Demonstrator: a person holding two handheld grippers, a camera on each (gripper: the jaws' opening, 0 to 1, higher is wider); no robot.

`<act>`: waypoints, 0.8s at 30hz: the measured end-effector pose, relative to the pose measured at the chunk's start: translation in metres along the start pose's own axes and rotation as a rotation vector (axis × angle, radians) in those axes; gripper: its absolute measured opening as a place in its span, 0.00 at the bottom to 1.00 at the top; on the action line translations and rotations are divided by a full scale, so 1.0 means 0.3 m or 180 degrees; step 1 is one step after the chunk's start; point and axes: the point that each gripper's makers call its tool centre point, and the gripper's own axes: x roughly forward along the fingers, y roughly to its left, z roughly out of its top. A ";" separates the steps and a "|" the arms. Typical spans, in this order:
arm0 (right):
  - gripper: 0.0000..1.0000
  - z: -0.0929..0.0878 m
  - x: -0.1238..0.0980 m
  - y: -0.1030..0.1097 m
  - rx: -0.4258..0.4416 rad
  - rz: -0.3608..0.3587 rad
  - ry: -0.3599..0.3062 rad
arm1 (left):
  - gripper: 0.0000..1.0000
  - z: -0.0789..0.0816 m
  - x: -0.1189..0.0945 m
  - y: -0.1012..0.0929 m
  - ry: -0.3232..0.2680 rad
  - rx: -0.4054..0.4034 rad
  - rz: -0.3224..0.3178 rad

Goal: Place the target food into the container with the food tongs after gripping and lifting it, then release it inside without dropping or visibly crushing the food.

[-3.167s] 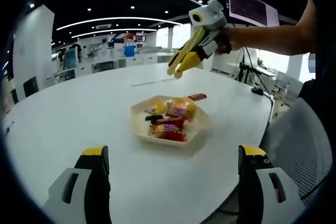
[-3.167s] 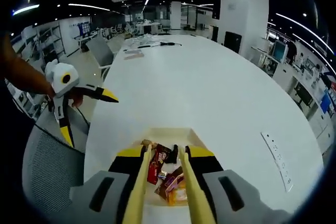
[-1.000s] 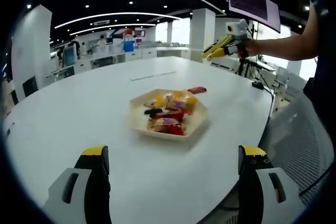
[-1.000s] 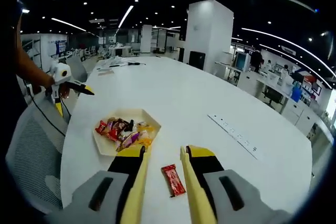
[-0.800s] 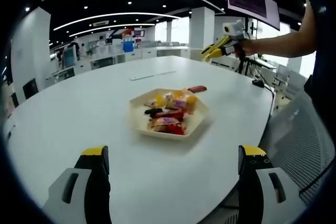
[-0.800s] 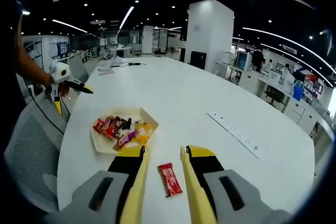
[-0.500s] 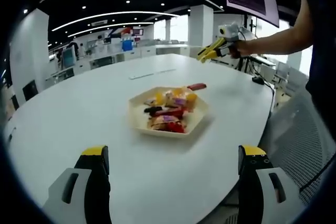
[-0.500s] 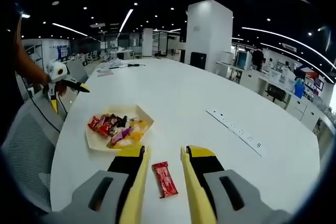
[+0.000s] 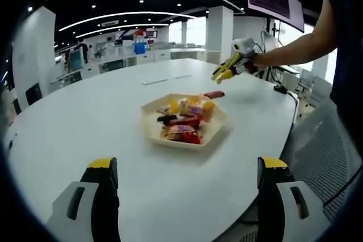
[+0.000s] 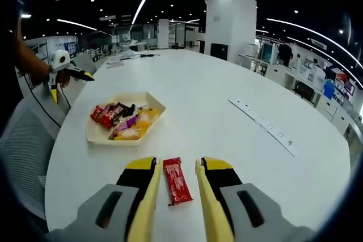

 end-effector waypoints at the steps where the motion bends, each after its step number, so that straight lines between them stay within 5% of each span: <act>1: 0.31 -0.007 0.003 -0.001 0.0005 0.0005 0.0013 | 0.99 0.000 0.000 -0.001 0.0000 0.0003 -0.0004; 19: 0.31 -0.128 0.070 0.000 0.0074 0.0119 0.0309 | 0.99 -0.004 0.007 -0.013 0.0025 0.0026 -0.0052; 23: 0.30 -0.177 0.071 0.009 -0.0226 0.0086 0.0577 | 0.99 -0.008 0.008 -0.014 0.0034 0.0021 -0.0064; 24: 0.29 -0.156 0.081 0.022 -0.0077 0.0140 0.0456 | 0.99 -0.008 0.008 -0.014 0.0032 0.0019 -0.0065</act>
